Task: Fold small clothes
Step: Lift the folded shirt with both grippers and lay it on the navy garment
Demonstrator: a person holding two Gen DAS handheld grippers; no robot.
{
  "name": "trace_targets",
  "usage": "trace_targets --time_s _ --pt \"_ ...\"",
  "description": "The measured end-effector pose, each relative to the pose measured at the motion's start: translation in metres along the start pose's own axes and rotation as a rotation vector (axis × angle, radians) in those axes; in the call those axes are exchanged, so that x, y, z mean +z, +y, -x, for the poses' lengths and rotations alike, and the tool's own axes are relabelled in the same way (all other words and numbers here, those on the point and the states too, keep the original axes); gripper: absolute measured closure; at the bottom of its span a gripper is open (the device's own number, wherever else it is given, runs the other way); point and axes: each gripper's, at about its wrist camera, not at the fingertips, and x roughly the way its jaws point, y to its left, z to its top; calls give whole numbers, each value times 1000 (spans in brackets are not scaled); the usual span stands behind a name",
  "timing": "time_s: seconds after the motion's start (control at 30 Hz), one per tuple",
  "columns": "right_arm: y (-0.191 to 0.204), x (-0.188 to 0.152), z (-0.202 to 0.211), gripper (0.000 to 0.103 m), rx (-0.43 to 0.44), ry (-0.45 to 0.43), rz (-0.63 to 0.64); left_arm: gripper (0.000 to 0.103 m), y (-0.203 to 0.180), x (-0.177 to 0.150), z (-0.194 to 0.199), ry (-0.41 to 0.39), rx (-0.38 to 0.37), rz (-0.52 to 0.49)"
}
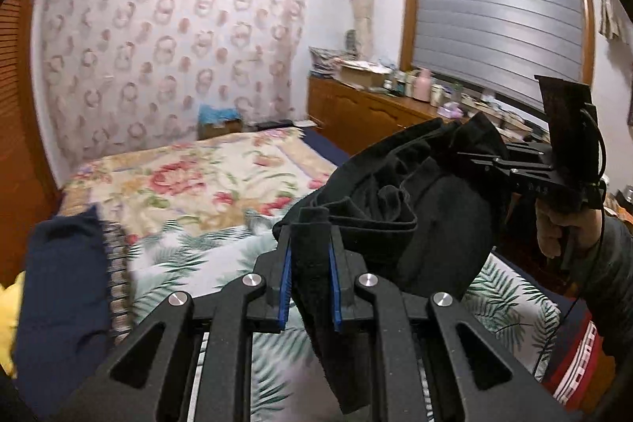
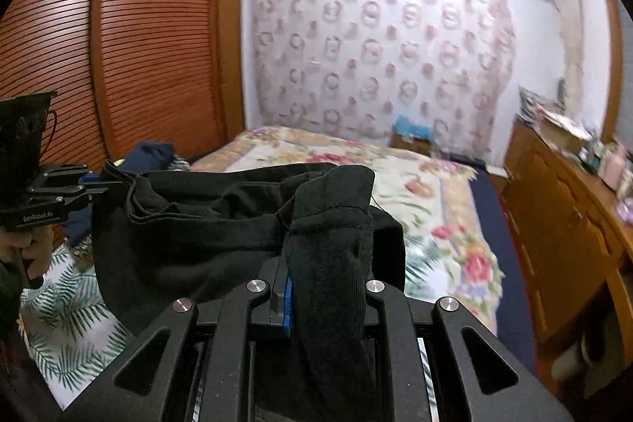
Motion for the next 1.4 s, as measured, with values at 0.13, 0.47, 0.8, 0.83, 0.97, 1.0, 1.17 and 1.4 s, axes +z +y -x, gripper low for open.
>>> trace_targets --time_s 0.13,0.47,0.8,0.83,0.97,1.0,1.17,1.4 --pt "14 13 -20 86 54 -8 45 87 30 -7 29 -32 67 31" --pt "56 81 -88 86 200 -35 238 87 102 -39 103 -147 258 138" --pt "117 139 -174 86 356 11 461 87 165 -107 135 -134 432 321" --pt "127 142 -188 86 376 27 484 87 168 -114 134 -119 439 336" --pt "148 145 -239 84 408 85 498 87 179 -139 126 -63 455 379" --pt "149 144 -248 83 412 100 479 87 180 -143 124 -55 456 385" --pt "137 147 -272 48 352 122 362 81 177 -154 123 -19 480 389" --pt "96 122 -250 29 302 82 307 26 161 -145 137 -40 474 336"
